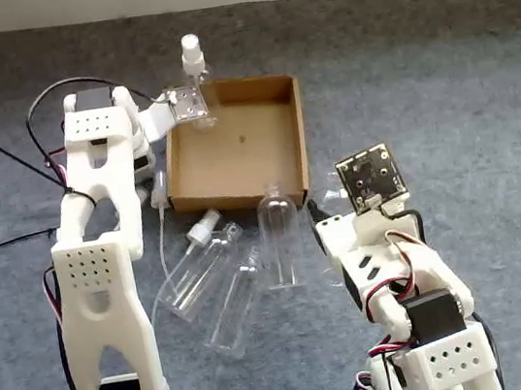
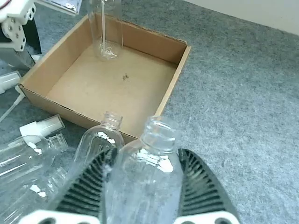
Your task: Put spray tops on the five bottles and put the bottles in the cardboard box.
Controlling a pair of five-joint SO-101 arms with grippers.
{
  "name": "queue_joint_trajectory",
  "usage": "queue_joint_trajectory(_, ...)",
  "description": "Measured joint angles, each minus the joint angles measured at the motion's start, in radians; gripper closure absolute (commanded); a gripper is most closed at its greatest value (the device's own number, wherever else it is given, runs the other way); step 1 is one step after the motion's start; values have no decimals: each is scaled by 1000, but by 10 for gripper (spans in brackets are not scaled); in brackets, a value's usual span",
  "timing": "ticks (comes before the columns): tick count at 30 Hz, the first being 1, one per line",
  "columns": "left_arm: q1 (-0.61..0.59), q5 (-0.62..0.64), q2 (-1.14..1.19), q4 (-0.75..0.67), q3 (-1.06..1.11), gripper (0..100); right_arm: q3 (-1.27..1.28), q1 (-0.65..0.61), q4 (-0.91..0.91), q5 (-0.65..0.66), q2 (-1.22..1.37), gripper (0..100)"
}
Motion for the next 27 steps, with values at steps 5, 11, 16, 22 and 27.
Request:
queue_joint_trajectory(5,-6,0,0,0,0,954,0,0,0,0,0,994)
queue_joint_trajectory(11,-49,112,2,0,-66,954,0,0,0,0,0,994)
queue_joint_trajectory(16,-106,284,2,84,-224,954,0,0,0,0,0,994)
queue_joint_trajectory(22,-133,562,2,275,-548,955,0,0,0,0,0,994)
queue_joint_trajectory(27,-180,793,-18,302,-763,955,0,0,-54,0,0,994)
